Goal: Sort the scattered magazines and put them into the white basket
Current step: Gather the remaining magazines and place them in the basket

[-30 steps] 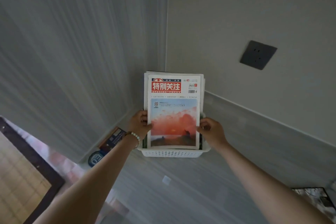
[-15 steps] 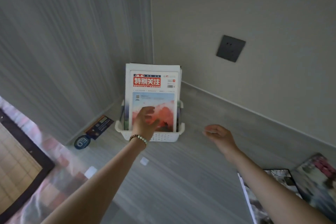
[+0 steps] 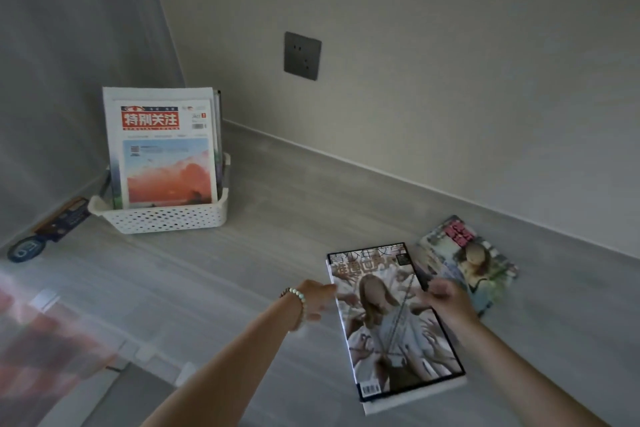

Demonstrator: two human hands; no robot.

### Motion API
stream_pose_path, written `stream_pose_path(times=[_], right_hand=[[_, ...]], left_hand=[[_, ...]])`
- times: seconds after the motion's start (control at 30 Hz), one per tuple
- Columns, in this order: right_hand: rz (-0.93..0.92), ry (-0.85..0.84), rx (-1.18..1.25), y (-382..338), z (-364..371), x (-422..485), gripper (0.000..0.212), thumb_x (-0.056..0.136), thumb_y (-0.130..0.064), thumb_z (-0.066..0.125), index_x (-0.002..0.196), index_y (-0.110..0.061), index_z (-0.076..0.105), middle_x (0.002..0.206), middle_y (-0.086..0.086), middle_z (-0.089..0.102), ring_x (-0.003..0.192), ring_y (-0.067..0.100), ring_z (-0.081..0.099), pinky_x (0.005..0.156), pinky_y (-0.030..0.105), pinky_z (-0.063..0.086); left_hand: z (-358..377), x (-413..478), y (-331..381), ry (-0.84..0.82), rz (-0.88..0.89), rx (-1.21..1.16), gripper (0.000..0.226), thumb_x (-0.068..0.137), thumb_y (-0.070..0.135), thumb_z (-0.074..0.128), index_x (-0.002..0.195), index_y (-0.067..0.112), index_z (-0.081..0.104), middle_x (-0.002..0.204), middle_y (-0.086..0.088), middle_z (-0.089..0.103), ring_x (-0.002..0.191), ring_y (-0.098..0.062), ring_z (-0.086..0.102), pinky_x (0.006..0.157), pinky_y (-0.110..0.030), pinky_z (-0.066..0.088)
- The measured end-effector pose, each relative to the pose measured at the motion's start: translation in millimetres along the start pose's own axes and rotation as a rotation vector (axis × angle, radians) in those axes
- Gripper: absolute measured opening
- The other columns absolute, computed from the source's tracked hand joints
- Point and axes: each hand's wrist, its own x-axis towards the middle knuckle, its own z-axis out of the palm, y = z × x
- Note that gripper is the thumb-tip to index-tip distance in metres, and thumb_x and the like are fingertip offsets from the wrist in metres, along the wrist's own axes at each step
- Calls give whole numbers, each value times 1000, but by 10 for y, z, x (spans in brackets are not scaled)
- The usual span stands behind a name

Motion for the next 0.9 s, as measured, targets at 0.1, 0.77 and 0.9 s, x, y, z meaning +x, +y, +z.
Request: stream_pose_path(times=[0.1, 0.77, 0.9], right_hand=[[22, -86, 13, 235, -147, -134, 31, 73, -17, 78, 98, -4, 64, 88, 7, 65, 81, 18, 61, 70, 24, 45], [-97, -111, 128, -75, 114, -269, 51, 80, -32, 71, 124, -14, 52, 136, 8, 45, 123, 23, 45, 96, 33, 38], [-118, -174, 132, -485, 371, -288, 53, 84, -44, 61, 132, -24, 46, 141, 0, 40, 126, 21, 42, 95, 31, 35]], left_hand=[[261, 21, -52, 45, -38, 18, 18, 87, 26, 58, 85, 8, 55, 75, -1, 53, 65, -12, 51, 72, -28, 41], [296, -239, 150, 213, 336, -246, 22, 83, 19, 64, 104, 13, 66, 76, -5, 72, 59, -14, 68, 54, -26, 57], [-149, -404, 464, 271, 441, -222, 18, 86, 22, 60, 99, 12, 68, 80, -6, 70, 68, -22, 67, 68, -36, 59]])
